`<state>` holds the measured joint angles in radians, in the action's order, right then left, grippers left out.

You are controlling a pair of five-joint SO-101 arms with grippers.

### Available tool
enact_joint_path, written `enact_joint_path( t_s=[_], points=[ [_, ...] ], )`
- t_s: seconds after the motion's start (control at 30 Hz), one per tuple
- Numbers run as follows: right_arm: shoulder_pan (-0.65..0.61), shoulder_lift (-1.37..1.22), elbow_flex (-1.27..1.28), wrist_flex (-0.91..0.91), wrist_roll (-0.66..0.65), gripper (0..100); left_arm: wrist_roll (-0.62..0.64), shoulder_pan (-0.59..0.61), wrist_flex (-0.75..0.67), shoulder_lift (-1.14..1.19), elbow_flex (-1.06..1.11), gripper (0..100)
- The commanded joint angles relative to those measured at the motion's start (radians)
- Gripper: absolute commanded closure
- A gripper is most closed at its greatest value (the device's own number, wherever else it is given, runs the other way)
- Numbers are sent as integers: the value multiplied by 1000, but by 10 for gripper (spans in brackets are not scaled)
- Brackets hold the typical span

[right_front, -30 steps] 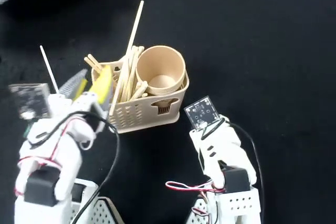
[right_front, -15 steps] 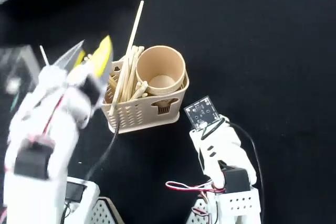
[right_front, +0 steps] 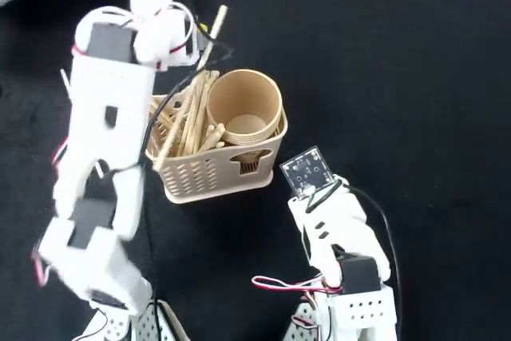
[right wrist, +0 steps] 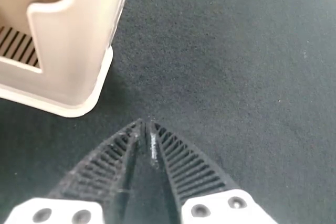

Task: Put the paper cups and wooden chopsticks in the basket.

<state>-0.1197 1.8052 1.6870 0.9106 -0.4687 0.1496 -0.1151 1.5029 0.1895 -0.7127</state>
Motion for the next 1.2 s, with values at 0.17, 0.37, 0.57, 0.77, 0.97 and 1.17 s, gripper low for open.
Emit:
enact_joint_path(
  t_s=[0.17, 0.37, 0.57, 0.77, 0.97, 1.17],
  points=[
    [9, 81, -4, 5, -8, 986, -66, -10, 258, 407, -671, 816],
    [9, 81, -4, 5, -8, 986, -120, -13, 258, 420, -700, 954],
    [9, 81, -4, 5, -8, 986, -140, 10, 259, 313, -613, 956],
    [9, 81, -4, 5, -8, 986, -143, 74, 259, 104, -446, 956],
    [9, 81, -4, 5, -8, 986, -144, 196, 258, -74, -331, 956],
    [9, 81, -4, 5, -8, 986, -138, 430, 258, -198, -220, 955]
  ],
)
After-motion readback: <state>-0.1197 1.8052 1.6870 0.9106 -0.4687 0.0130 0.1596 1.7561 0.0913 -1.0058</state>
